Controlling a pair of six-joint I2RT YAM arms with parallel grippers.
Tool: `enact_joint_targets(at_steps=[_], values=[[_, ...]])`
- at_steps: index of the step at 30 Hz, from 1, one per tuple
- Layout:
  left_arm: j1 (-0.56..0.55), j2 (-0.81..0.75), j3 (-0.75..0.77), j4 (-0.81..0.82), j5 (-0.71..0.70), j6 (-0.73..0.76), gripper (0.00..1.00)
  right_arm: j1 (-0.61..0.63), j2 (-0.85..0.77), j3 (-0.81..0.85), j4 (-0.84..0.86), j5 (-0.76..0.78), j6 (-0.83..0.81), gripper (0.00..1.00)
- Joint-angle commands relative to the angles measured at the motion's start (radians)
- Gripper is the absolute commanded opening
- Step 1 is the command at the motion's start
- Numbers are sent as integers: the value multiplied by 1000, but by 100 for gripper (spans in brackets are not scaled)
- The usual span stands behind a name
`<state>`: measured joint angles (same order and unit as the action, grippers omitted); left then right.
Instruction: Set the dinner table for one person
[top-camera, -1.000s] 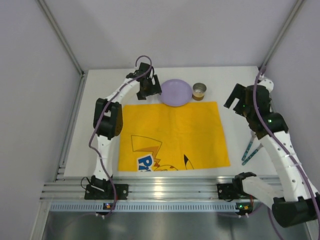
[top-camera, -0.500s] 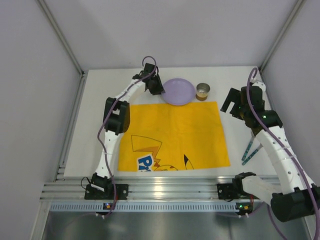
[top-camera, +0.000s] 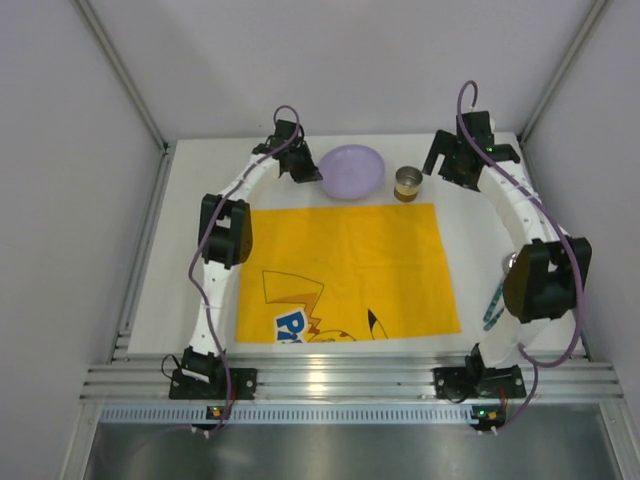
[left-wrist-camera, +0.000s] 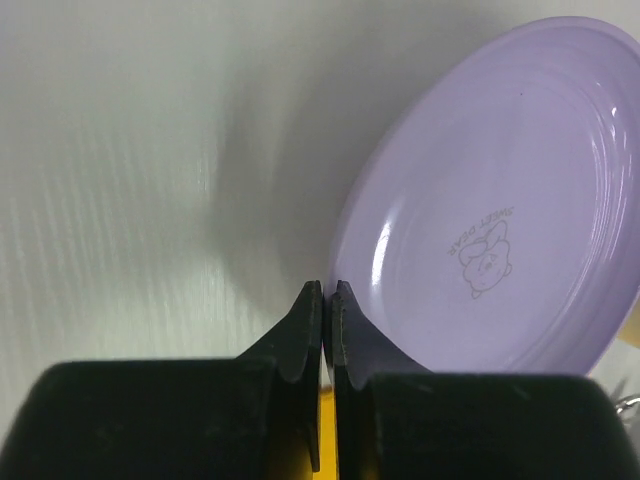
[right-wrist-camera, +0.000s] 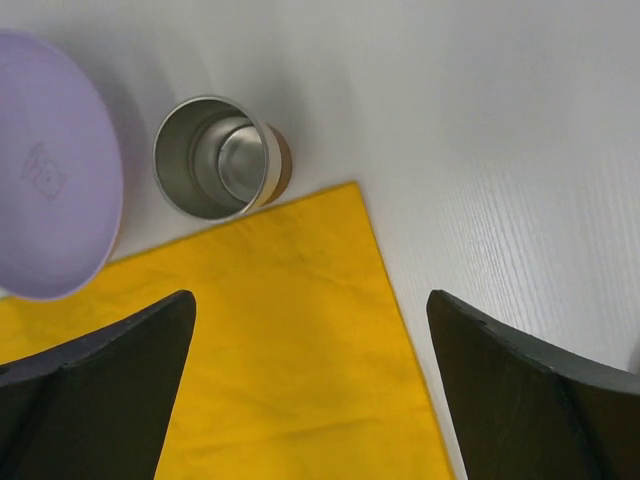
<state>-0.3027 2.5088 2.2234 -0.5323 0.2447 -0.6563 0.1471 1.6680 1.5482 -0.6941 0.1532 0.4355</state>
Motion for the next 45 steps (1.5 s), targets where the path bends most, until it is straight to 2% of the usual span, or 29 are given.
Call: enact_joint_targets(at_steps=[1, 5, 11, 12, 14, 17, 20, 23, 37, 38, 39, 40, 42, 43, 44, 45], values=[[-1, -217, 45, 48, 70, 7, 0, -43, 111, 154, 19, -32, -21, 100], [-19, -375, -120, 6, 59, 104, 0, -69, 249, 243, 11, -56, -11, 100], [-36, -646, -543, -6, 77, 213, 0, -73, 346, 322, 13, -104, -9, 98], [-53, -703, -652, 2, 85, 224, 0, -73, 354, 329, 13, -110, -11, 98], [-78, -752, -749, 15, 96, 250, 0, -73, 371, 340, 13, -119, -11, 99], [-174, -812, -895, 18, 62, 282, 0, -73, 391, 357, 13, -126, -11, 98], [-236, -803, -932, 11, -11, 281, 0, -76, 403, 372, 8, -132, -11, 98], [-268, -725, -920, -20, -43, 265, 0, -78, 410, 375, 10, -149, -9, 98], [-286, -691, -921, -27, -235, 257, 0, -54, 430, 366, 27, -214, 9, 97], [-286, -685, -915, -32, -277, 261, 6, -53, 437, 365, 24, -215, 12, 96], [-285, -683, -915, -38, -295, 261, 31, -49, 440, 366, 22, -215, 14, 96], [-285, -685, -913, -46, -311, 261, 49, -47, 440, 366, 22, -215, 16, 96], [-283, -691, -915, -54, -360, 259, 65, -43, 446, 365, 18, -211, 19, 95], [-283, -696, -915, -57, -373, 256, 92, -43, 446, 365, 16, -208, 17, 94], [-282, -706, -909, -69, -402, 253, 98, -41, 450, 365, 15, -207, 17, 93], [-280, -711, -906, -75, -410, 251, 98, -41, 452, 365, 15, -207, 19, 92]])
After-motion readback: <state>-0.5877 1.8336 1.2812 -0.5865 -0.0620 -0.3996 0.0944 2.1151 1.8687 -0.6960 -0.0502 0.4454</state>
